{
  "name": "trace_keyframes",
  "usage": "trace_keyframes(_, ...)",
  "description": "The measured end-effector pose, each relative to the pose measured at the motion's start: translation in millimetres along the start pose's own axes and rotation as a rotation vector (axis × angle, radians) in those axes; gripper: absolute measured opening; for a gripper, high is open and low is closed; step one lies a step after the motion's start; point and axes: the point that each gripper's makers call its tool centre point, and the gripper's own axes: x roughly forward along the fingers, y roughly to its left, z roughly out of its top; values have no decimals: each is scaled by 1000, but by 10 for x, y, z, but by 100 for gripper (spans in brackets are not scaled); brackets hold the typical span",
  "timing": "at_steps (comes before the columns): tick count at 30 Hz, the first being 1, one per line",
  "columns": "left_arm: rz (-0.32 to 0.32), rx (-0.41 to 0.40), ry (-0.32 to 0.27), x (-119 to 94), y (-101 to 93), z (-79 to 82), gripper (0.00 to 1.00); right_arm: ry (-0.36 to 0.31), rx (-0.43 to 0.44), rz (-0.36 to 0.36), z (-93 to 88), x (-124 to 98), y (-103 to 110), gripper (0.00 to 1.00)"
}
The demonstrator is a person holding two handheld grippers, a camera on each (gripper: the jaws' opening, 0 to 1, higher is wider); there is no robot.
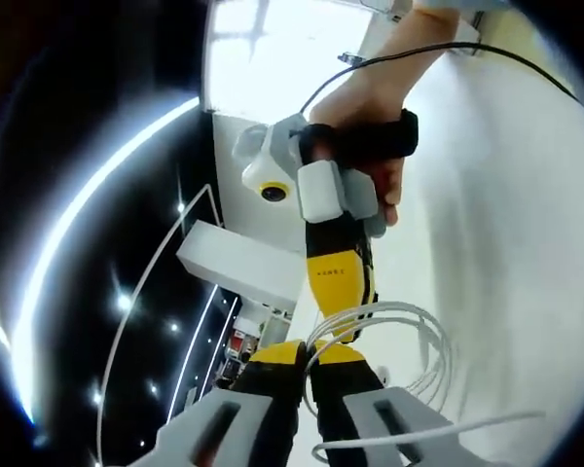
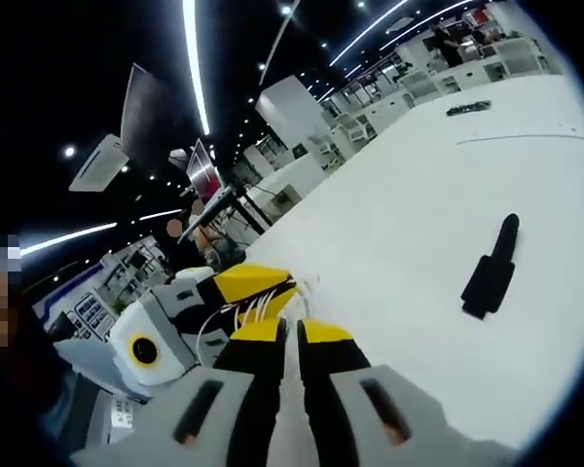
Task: Peel open the Velcro strap on the desktop, arrange the wired earphones neatly onto it, and close the Velcro strap to secure them.
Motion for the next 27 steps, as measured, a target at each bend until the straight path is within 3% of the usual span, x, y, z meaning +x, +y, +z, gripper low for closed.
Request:
trace_keyframes(7,-7,-8,3,-13,-18,-12,6,-48,-47,-65,88,-92,-91,4)
trace_keyframes(11,-18,-34,0,-6,-35,-14,6,-63,-72,-58,129,-115,-42,4)
trace_keyframes(22,-39,-14,-6,33,-97,23,7,-12,-109,-4,60,-50,95,4)
trace_keyframes(27,-58,-9,2,63,-108,55,7,-33,-166,-56,78,-134,24,5)
